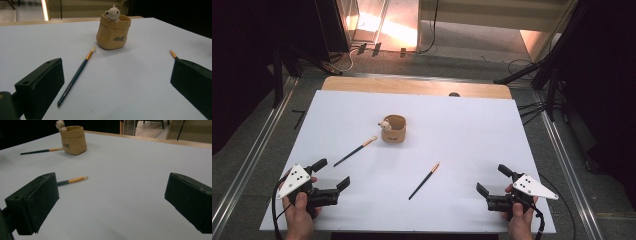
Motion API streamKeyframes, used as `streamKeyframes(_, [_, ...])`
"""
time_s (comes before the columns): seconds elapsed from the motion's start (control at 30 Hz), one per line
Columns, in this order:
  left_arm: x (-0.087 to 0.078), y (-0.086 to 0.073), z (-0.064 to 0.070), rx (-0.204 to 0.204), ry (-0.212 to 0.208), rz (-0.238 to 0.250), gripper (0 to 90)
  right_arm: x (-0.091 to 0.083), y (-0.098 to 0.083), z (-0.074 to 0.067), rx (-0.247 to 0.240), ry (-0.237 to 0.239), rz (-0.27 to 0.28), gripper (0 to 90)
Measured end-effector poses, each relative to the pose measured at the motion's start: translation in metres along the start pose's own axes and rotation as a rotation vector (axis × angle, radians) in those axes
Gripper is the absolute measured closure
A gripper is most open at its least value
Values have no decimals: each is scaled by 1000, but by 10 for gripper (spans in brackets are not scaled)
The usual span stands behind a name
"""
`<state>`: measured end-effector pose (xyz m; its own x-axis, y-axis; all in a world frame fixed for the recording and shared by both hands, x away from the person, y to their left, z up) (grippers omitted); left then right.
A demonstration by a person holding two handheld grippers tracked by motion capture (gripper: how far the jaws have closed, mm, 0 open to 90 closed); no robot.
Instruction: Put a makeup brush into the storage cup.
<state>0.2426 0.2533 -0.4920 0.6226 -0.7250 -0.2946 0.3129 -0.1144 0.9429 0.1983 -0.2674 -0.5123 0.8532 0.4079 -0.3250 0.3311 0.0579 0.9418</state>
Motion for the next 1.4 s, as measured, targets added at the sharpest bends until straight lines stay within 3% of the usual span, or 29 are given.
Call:
streamKeyframes(0.4, [-2,0,2,10,4,-17,0,0,2,-2,3,4,7,0])
streamKeyframes(0.53, [0,5,5,22,-15,-37,0,-1,3,-1,7,0,18,0])
streamKeyframes(0.6, [1,7,6,30,-20,-37,0,-2,3,-1,11,0,18,0])
streamKeyframes(0.73, [0,14,10,6,-60,-11,0,-3,5,0,13,3,33,0])
streamKeyframes(0.87, [1,21,12,22,-65,-24,0,-4,7,-1,15,17,43,0])
streamKeyframes(1.03, [4,26,13,60,-66,-67,0,-6,8,-1,7,12,48,0])
streamKeyframes(1.4, [13,41,9,50,-90,-154,0,-7,9,-1,0,2,50,0])
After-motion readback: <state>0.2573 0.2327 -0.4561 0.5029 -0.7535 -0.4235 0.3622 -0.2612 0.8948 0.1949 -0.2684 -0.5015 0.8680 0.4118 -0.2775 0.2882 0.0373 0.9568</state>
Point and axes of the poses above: each handheld gripper's, and its own axes: x roughly forward along the jaws, y roughly out of its top, z roughly to its right, the point moved 3 cm from there along x, roughly forward along the jaws, and after that the axes turned 8 degrees about -y, right-handed, at the moved point
